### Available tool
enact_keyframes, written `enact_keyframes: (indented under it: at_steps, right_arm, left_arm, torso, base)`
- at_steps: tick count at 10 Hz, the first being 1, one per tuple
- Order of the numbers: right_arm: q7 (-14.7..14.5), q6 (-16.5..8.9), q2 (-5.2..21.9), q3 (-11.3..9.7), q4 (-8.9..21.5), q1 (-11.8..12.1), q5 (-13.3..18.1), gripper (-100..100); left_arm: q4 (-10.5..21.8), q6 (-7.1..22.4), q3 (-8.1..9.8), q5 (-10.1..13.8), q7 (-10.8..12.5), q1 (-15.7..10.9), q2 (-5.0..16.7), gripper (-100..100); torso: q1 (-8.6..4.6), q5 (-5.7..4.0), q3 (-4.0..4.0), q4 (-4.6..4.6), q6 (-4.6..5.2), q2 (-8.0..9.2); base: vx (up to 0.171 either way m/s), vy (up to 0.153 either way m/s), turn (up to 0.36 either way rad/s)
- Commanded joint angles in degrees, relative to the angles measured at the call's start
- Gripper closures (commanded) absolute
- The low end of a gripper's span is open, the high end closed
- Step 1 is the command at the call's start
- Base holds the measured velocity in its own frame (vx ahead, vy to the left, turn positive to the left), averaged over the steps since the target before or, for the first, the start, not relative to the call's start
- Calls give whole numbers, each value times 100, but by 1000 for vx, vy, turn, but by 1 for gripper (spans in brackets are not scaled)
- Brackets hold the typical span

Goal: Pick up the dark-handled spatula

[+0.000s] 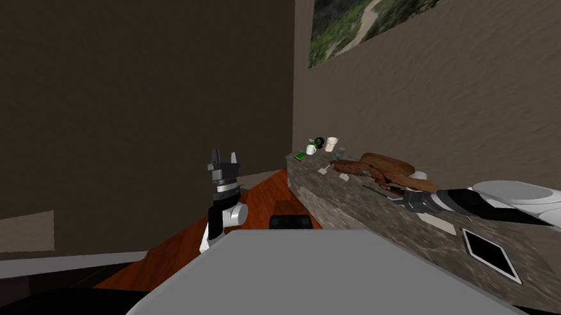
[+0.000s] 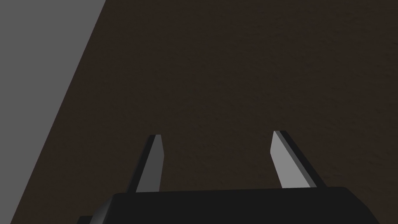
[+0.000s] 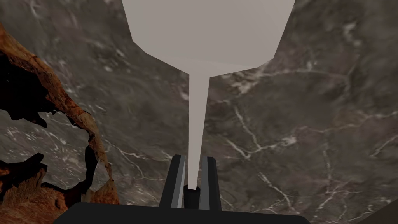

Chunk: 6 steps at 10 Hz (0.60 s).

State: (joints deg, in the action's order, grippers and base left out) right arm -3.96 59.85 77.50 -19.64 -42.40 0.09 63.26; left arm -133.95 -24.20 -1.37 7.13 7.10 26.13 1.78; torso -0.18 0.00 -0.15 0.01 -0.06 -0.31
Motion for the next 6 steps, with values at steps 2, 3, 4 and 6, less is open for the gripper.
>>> enact_keyframes:
  at_steps: [2,3,4,6]
  right_arm:
    - [21,-292,258,-238,-426,260,-339,100]
    - [21,-292,258,-238,-587,260,-425,100]
    - [21,-292,258,-238,-632,260,-425,100]
    - [51,-540,500,-443,-1001,498,-772,100]
  left_arm:
    - [0,0,0,0,0,-1,0,0]
    - [0,0,0,0,0,0,0,0]
    - [0,0,0,0,0,0,0,0]
    - [0,0,0,0,0,0,0,0]
  torso:
    - [5,0,1,1,-7,2]
    - [2,4,2,0,8,3]
    - [1,1,0,0,-1,1]
    - [0,4,1,-1,10,3]
  base:
    - [31,-8,-46]
    - [48,-16,-87]
    - [23,-8,6]
    - [50,-17,-95]
